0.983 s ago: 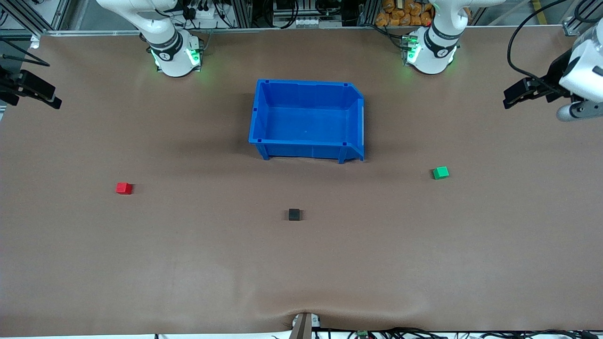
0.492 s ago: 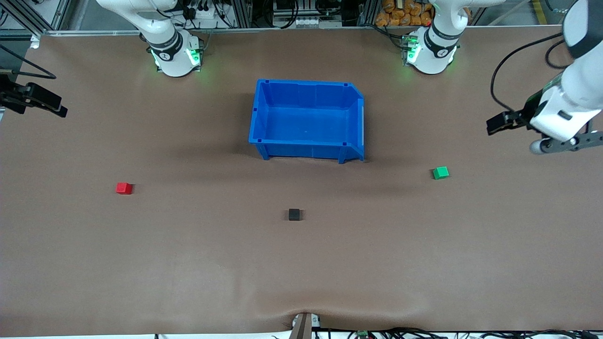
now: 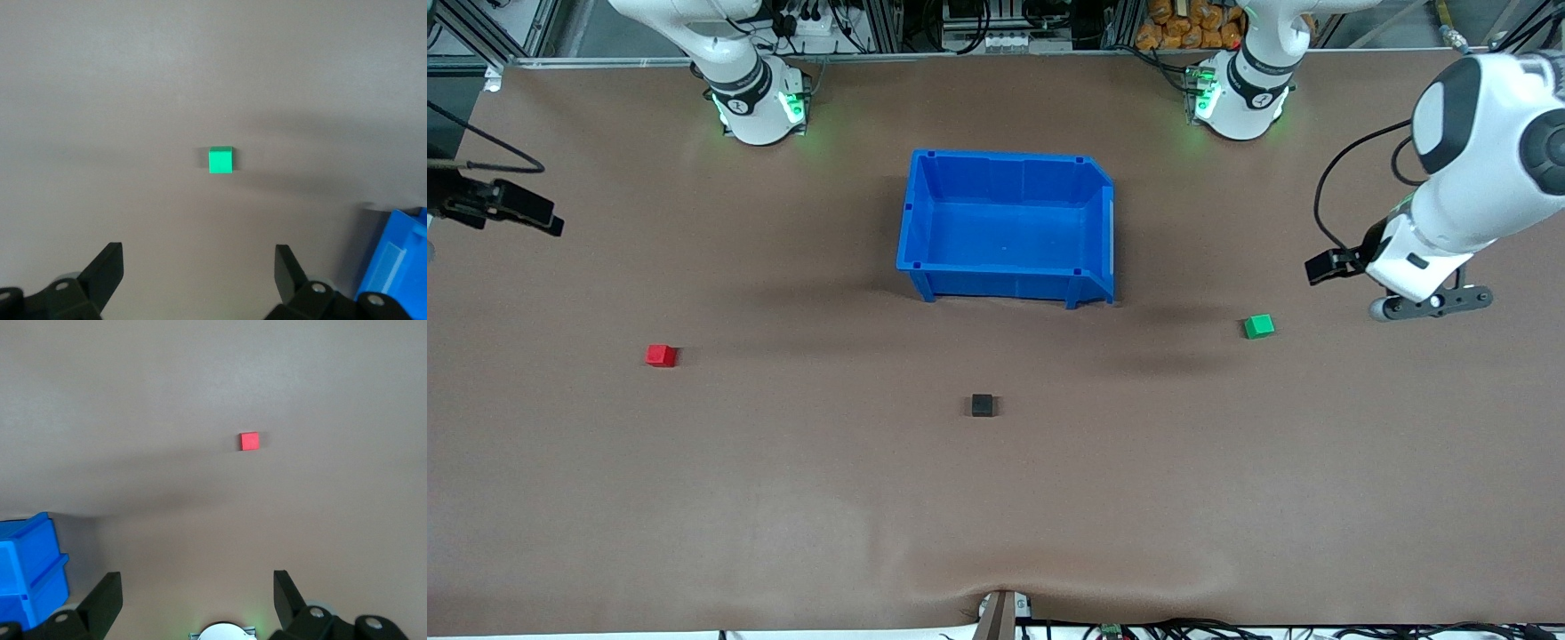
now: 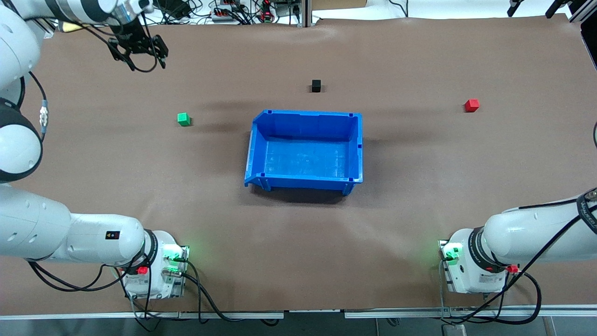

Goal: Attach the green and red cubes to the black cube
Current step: 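Reach the left gripper to the green cube while the right gripper reaches the red cube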

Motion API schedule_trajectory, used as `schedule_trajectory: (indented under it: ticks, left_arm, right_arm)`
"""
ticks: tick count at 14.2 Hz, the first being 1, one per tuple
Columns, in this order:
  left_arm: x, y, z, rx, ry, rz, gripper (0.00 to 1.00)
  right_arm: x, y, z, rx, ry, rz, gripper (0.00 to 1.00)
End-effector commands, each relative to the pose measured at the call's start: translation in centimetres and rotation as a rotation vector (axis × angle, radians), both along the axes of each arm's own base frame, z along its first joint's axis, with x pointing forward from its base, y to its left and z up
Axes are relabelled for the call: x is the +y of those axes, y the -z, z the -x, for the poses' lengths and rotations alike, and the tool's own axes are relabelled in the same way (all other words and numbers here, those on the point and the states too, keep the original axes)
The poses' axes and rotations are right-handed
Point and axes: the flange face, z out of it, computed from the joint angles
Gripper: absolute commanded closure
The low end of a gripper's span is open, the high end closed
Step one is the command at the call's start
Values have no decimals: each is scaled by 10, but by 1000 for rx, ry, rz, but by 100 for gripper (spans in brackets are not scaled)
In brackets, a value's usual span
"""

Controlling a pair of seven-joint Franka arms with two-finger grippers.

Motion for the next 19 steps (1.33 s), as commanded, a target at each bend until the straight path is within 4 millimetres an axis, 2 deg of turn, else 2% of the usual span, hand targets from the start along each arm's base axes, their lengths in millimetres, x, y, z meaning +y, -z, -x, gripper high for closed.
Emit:
schedule_trajectory:
  ticks: [1,3,4,5,7,9,11,12,14,17,19]
  left_arm:
    - [3,27,11,-37,7,0,0]
    - [3,55,16,-45,7,2,0]
    - [4,69,14,-42,9,-1,0]
    - [3,81,11,-32,10,1,0]
    - [5,107,9,-22,6,6,0]
    - [10,130,10,-56,2,15,0]
    - [8,153,10,-83,6,26,0]
    - [8,163,10,-85,6,28,0]
    - [9,183,8,-89,-3,35,0]
    - [8,208,5,-101,-2,44,0]
    - [9,224,4,-111,-6,50,0]
  right_arm:
    - [-15,2,-2,11,18,11,0]
    - [-22,26,-13,57,28,9,0]
    - [-22,50,-22,104,19,3,0]
    - [-23,64,-24,147,33,-10,0]
    - [-26,66,-23,163,42,-15,0]
    - [-36,92,-17,286,65,-23,0]
    - [-63,121,-19,358,109,-37,0]
    - [-69,131,-21,376,118,-38,0]
    - [-66,150,-26,403,112,-38,0]
    - [-57,211,-51,420,122,-12,0]
    - [-66,251,-66,385,127,-8,0]
